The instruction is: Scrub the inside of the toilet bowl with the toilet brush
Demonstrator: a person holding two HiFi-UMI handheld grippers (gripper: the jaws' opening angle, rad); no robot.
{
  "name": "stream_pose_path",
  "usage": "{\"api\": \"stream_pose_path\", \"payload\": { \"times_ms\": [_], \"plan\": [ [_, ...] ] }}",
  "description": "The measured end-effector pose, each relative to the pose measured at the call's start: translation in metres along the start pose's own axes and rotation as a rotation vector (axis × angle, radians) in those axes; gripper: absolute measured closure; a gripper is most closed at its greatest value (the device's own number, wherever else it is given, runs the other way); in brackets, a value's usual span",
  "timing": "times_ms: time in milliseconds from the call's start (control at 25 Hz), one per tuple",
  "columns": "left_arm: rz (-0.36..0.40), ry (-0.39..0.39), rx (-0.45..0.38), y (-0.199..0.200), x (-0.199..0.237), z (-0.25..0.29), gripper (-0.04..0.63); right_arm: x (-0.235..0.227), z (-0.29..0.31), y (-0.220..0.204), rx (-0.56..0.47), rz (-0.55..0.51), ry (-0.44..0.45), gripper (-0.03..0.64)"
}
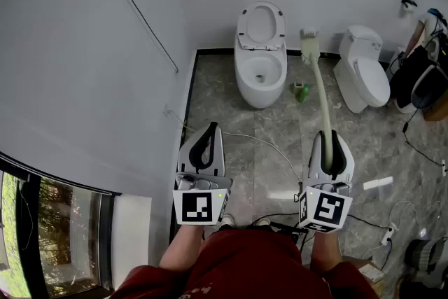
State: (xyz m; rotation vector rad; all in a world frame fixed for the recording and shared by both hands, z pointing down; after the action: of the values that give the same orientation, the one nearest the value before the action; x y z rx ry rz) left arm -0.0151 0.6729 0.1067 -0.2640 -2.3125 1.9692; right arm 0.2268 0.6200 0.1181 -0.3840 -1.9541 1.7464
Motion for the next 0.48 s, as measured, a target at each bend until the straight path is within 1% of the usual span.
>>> {"api": "stream_pose_path", "payload": {
  "times_ms": [160, 480],
  "plan": [
    [0.013, -0.009, -0.026, 0.003, -0.013, 0.001, 0.591, -0.009, -0.005, -0.002, -0.002, 0.004, 0.003, 0.502],
    [0.015, -0.018, -0.033, 0.004, -0.051, 0.003, 0.591, -0.037, -0.019, -0.009, -0.017, 0.002, 0.004, 0.502]
  ]
}}
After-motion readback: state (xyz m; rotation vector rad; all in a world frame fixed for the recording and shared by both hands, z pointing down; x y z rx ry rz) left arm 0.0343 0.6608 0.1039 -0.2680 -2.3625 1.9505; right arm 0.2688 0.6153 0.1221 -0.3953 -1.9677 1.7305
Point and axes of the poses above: the fingertips, and each gripper's own axes: z forward along the fingers, x to its left, y out of its top, the point moved 3 cm from there along -z, backward along the fingers, and after that the axes turned 13 degrees about y, right-handed, at the moved point
